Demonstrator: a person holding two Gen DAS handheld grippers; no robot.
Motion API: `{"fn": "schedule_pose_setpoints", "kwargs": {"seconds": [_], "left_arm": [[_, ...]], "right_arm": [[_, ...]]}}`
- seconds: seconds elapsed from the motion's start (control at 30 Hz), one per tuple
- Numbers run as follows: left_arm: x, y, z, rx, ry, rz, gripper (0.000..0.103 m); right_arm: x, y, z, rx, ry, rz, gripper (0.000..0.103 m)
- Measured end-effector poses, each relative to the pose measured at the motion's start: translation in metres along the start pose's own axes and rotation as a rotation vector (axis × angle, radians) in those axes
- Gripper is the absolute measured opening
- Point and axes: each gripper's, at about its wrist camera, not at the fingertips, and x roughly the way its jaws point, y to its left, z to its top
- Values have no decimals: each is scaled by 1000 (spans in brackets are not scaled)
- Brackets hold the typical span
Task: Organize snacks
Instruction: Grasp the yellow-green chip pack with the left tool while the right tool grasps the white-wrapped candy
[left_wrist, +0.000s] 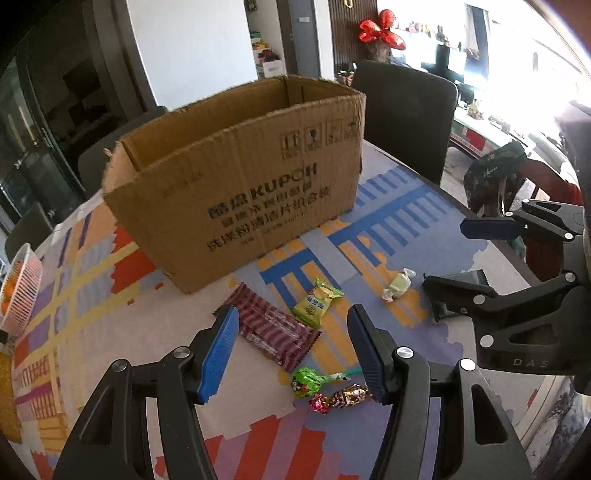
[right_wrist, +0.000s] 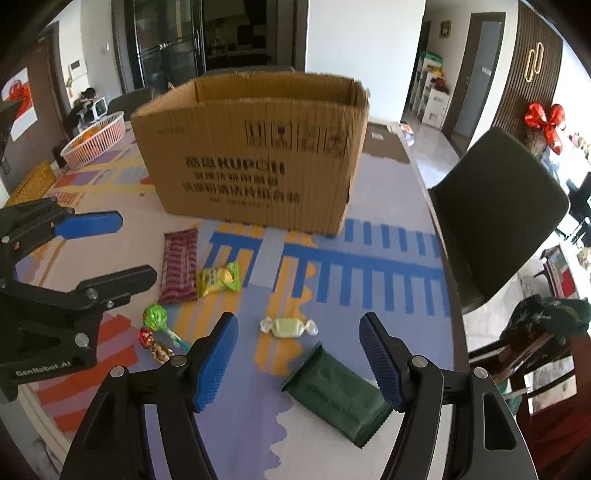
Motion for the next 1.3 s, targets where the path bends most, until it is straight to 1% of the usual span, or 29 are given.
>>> {"fn": "schedule_pose_setpoints", "kwargs": {"seconds": [0.27, 0.6, 0.87, 1.0, 1.07, 1.13, 1.2, 1.27, 1.3], "left_arm": [[29, -5, -2, 46, 26, -26, 60], [60, -3, -1, 73, 55, -53, 60], [81, -6, 3, 86, 81, -62, 59], [88, -8, 4, 94, 95, -59, 56], [90, -9, 4, 102, 103, -57, 54], [90, -9, 4, 98, 107, -59, 51], [91, -8, 4, 91, 109, -63, 50], [91, -8, 4, 79, 112, -70, 48], [92, -8, 5, 75, 114, -71, 46]], "right_arm": [[27, -3, -7, -5, 47, 11, 69], [60, -5, -12, 9, 107, 19, 69], [69, -6, -12, 3, 113, 12, 69], [70, -5, -12, -5, 108, 4, 68], [72, -4, -12, -4, 110, 8, 66], [74, -4, -13, -2, 113, 12, 61], [75, -4, -14, 4, 113, 23, 59], [76, -5, -13, 4, 109, 30, 55], [76, -4, -12, 1, 106, 36, 52]]}}
